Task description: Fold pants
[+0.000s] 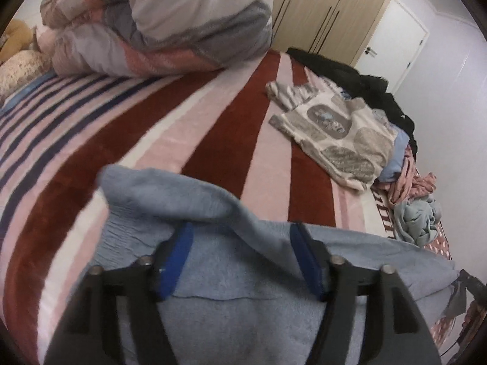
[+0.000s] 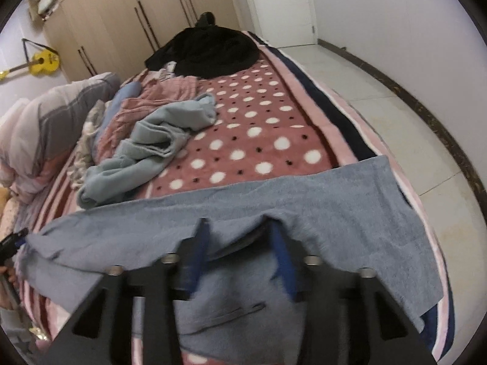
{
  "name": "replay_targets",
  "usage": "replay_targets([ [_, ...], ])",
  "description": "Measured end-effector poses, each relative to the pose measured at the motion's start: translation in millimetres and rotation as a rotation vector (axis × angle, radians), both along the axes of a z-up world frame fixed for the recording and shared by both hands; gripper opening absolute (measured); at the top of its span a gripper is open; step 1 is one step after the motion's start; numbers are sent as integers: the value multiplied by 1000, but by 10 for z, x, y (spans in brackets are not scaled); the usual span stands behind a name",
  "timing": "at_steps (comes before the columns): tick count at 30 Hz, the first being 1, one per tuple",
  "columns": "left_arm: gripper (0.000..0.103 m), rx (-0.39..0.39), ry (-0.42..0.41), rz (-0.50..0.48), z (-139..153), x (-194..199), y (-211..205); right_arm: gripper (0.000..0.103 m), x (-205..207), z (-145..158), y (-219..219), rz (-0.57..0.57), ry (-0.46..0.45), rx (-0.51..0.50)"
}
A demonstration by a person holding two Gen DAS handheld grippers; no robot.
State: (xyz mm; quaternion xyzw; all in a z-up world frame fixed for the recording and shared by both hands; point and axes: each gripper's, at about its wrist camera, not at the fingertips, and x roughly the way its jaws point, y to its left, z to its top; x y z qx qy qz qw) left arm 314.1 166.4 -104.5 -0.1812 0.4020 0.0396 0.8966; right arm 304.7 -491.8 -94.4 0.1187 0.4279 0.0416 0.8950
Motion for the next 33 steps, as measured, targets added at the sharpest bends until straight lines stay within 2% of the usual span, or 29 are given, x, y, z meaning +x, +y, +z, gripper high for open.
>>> replay_targets([
  [4,62,-30,3,-41,66,-57,68,50,-156,131,170,48,-31,12],
  [7,62,-13,-14,-83,158,-178,65,53,-308,289,435,120,-70,11],
  [14,62,-11,-61,-244,325,-462,-91,53,-524,573,1539,418,-181,62],
  [16,62,-13,-60,-309,315,-464,-243,47,-540,556,1868,498,-196,68],
  [18,62,-2,-52,-363,271,-440,-424,24,-536,472,2219,578,-194,51],
  [20,62,3,-36,-416,187,-388,-603,19,-493,294,2530,643,-153,51],
  [23,62,-8,6,-474,27,-312,-808,16,-406,-25,2827,692,-85,49],
  [28,62,12,72,-533,-219,-192,-1047,16,-232,-490,2994,696,21,19],
  [33,62,37,99,-536,-302,-18,-1104,15,-38,-583,2901,648,31,0],
])
